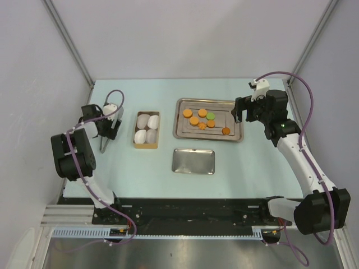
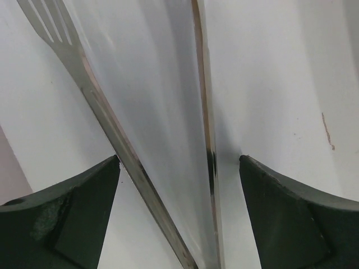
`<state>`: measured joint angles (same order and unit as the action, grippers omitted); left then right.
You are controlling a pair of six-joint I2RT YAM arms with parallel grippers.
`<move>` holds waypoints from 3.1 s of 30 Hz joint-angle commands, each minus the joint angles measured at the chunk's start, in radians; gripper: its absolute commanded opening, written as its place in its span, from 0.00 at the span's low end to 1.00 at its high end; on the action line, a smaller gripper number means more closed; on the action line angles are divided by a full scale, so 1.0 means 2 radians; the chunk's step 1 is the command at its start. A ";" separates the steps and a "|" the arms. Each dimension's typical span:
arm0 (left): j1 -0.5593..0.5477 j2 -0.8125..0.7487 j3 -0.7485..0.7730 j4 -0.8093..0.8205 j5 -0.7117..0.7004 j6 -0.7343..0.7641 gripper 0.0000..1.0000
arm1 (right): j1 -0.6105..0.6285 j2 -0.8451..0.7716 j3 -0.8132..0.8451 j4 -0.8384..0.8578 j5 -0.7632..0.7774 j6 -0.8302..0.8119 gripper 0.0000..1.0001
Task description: Pack the cookies
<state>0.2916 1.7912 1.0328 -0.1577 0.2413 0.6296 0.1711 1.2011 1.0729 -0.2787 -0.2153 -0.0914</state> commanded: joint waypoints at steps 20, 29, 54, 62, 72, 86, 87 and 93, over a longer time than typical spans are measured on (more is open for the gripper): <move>-0.012 -0.085 -0.026 0.006 0.027 -0.049 0.51 | 0.000 0.004 0.007 0.009 0.003 -0.009 1.00; -0.012 -0.181 -0.026 -0.022 0.066 -0.092 0.48 | 0.000 0.004 0.006 0.009 0.003 -0.007 1.00; -0.178 -0.311 0.035 -0.111 0.098 -0.153 0.48 | 0.000 0.002 0.007 0.009 0.006 -0.006 1.00; -0.256 -0.251 0.077 -0.108 0.063 -0.151 0.45 | 0.000 0.008 0.007 0.009 0.008 -0.007 1.00; -0.331 -0.146 0.120 -0.077 -0.006 -0.138 0.49 | -0.001 0.015 0.006 0.008 0.014 -0.009 1.00; -0.347 -0.090 0.162 -0.068 -0.012 -0.148 0.56 | -0.003 0.023 0.006 0.009 0.014 -0.010 1.00; -0.348 -0.088 0.166 -0.070 -0.013 -0.148 0.56 | -0.002 0.024 0.007 0.010 0.014 -0.010 1.00; -0.354 -0.076 0.177 -0.075 -0.015 -0.148 0.57 | -0.003 0.023 0.006 0.010 0.014 -0.010 1.00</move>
<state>-0.4065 1.6291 1.3338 -0.3271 0.2123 0.3401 0.1680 1.2476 1.0729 -0.2790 -0.1959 -0.1032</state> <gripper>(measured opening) 0.569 0.994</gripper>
